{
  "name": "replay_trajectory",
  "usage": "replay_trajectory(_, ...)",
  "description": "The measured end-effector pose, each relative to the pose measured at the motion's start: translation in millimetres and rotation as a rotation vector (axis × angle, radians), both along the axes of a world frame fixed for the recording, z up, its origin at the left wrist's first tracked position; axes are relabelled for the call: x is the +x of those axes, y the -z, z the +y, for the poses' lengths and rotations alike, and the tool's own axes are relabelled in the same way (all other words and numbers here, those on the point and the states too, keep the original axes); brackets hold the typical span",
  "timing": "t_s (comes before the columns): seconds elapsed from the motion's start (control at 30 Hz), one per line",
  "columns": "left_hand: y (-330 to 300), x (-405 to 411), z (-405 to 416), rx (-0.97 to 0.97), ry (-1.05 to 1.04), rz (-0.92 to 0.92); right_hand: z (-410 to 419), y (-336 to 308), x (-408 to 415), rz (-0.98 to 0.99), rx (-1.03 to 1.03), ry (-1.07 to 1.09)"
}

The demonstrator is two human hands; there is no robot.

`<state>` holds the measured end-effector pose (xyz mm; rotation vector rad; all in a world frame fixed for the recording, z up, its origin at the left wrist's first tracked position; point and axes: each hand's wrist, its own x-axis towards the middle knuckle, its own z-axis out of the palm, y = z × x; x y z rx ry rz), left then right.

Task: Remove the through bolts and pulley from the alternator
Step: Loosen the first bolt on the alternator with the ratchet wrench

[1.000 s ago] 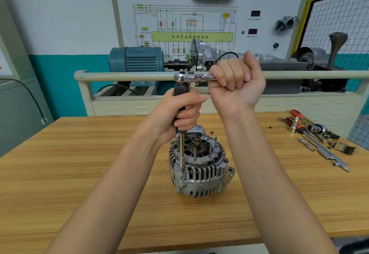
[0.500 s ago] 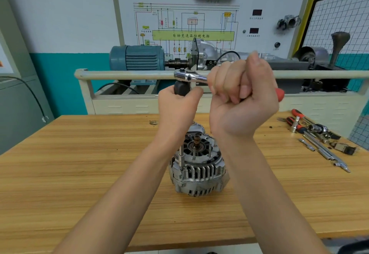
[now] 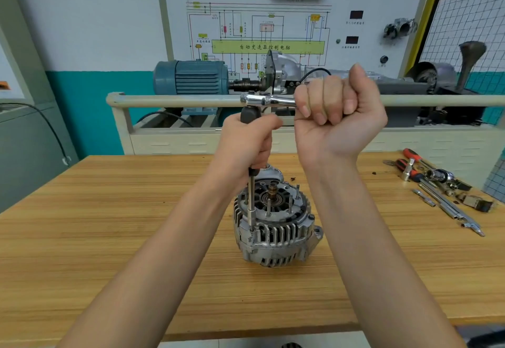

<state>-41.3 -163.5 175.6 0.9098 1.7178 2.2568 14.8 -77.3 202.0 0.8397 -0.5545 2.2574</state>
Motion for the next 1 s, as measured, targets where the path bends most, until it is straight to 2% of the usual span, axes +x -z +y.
replay_trajectory(0.1,1.0,6.8,9.5,0.040,-0.288,0.030,-22.5,3.6,7.1,0.135,0.136,0.283)
replay_trajectory(0.17,2.1,10.3,12.0,0.069,-0.347,0.055,-35.6,7.5,10.1,0.190,0.165,0.451)
replay_trajectory(0.23,4.1,10.3,10.2,0.079,-0.327,0.064,-40.0,9.0,11.4,0.210,0.175,0.484)
replay_trajectory(0.3,4.4,9.5,4.2,0.059,-0.234,0.058,-33.6,6.2,10.9,0.202,0.168,0.391)
replay_trajectory(0.4,1.7,1.0,-7.9,0.014,0.017,0.054,-14.3,-0.4,8.0,0.129,0.147,0.166)
replay_trajectory(0.5,-4.5,-6.6,-18.3,-0.035,0.331,0.026,1.2,-3.2,1.3,-0.006,0.036,-0.116)
replay_trajectory(0.57,-7.0,-6.8,-18.6,-0.083,0.410,0.013,7.4,-4.4,-3.3,-0.034,-0.056,-0.243)
replay_trajectory(0.63,-7.5,-5.1,-14.5,-0.102,0.342,-0.016,8.8,-4.6,-5.0,-0.039,-0.098,-0.227)
replay_trajectory(0.7,-6.4,-2.0,-8.4,-0.086,0.189,-0.028,4.0,-3.6,-1.2,-0.037,-0.065,-0.115)
replay_trajectory(0.83,-3.0,7.4,4.0,0.016,-0.198,-0.030,-22.2,3.3,6.8,0.131,0.132,0.243)
replay_trajectory(0.9,-0.6,10.8,7.5,0.057,-0.353,0.033,-38.0,10.0,8.6,0.201,0.180,0.432)
replay_trajectory(1.0,1.5,14.2,8.0,0.076,-0.388,0.111,-48.9,15.8,11.5,0.242,0.212,0.548)
